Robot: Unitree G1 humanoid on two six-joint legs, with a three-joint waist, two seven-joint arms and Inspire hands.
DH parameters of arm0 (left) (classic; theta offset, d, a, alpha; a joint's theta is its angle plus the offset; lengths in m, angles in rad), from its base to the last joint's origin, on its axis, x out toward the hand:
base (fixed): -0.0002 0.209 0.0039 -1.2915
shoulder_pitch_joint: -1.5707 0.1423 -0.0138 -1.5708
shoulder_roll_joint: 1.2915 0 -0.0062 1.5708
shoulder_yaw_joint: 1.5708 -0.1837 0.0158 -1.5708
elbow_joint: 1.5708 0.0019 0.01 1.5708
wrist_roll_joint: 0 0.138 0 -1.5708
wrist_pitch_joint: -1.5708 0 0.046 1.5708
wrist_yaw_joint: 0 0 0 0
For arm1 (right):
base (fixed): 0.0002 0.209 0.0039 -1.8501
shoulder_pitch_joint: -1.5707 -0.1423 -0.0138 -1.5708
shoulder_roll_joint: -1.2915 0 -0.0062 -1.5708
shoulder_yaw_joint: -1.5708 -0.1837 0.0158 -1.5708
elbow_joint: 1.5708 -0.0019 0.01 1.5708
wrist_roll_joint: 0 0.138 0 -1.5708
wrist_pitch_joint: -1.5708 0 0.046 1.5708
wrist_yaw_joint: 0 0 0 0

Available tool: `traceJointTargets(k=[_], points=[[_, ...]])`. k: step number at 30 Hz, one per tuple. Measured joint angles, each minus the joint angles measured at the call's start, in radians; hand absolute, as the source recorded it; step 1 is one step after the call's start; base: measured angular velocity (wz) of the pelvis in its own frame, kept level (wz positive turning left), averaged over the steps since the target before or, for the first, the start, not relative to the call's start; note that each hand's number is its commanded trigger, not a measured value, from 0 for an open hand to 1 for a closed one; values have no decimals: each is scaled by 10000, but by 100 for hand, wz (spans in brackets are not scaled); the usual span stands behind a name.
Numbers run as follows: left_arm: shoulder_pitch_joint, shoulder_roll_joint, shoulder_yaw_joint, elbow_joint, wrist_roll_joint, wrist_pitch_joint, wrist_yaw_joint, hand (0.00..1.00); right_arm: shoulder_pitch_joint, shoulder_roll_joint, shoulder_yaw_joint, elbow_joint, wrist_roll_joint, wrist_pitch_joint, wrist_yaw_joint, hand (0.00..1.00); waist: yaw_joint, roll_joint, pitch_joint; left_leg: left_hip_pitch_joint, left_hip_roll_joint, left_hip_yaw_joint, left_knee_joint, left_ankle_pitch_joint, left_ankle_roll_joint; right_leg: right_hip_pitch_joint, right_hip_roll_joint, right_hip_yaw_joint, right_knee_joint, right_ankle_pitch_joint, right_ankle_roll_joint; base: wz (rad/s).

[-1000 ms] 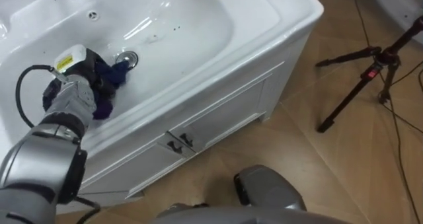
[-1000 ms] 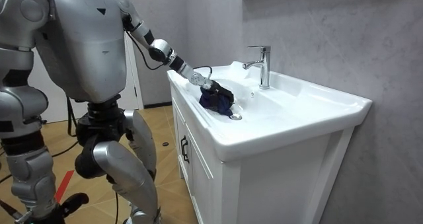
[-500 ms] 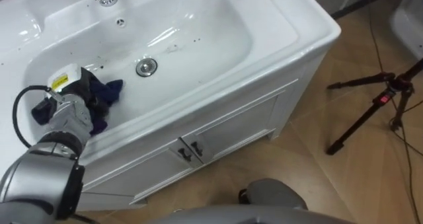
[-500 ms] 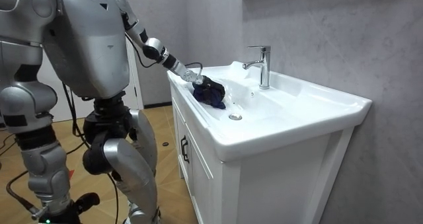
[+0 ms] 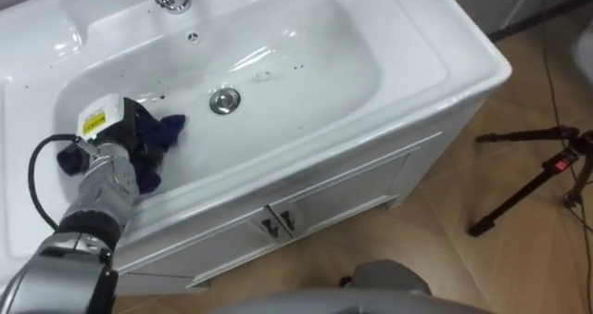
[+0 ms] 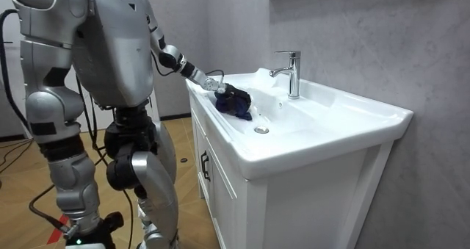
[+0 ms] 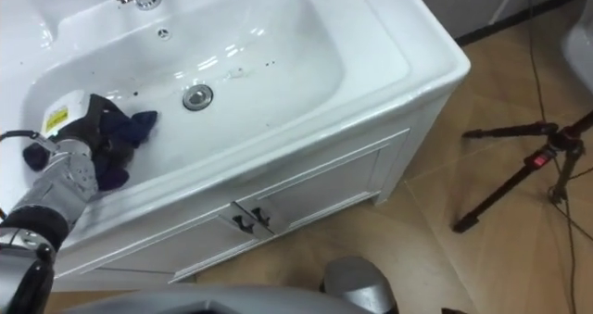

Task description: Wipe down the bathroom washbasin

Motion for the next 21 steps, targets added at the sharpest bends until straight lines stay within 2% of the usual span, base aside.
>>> traceJointTargets(k=[5,7,10,12,14,15,17,21], points=[[203,9,20,-967,-15,-81,258,100,40,-1,45,-55,-505,-203,-17,0,137,83,52,96,-128,-349,-242,79,6,182,-87,-251,-161,-31,30,16],[447,18,107,-1720,-9,-220,513,100,36,-13,46,-49,-560,-266,-40,0,410,84,51,111,-143,-461,-243,78,7,223,-89,-257,-157,-38,38,8],[1071,9,331,-3176,36,-516,872,100,33,-7,20,46,-554,-402,-2,0,605,25,55,328,-180,-754,-319,79,6,616,-147,-554,-353,-56,54,26],[1291,12,509,-3697,55,-631,1011,100,-17,-12,-5,186,-561,-425,125,0,657,-71,78,540,-225,-875,-393,80,7,898,-191,-714,-456,-119,78,31],[1539,13,773,-4164,92,-732,1168,100,-47,-14,-139,215,-559,-503,271,0,767,-159,56,629,-266,-1017,-391,80,7,1018,-222,-766,-532,-186,107,20],[1674,19,918,-4489,93,-735,1306,100,-46,-16,-212,189,-560,-505,383,0,817,-205,13,646,-283,-1090,-389,80,8,1055,-240,-839,-596,-193,114,14],[1703,23,1037,-4849,98,-738,1502,100,-40,-22,-259,194,-558,-499,577,0,947,-266,-16,717,-294,-1117,-398,81,8,1221,-266,-949,-657,-189,120,15],[1809,149,1334,-5319,92,-756,1840,100,-260,-38,-261,521,-507,-503,885,0,1160,-300,-17,873,-341,-1260,-462,90,24,1462,-310,-1096,-654,-202,143,11]])
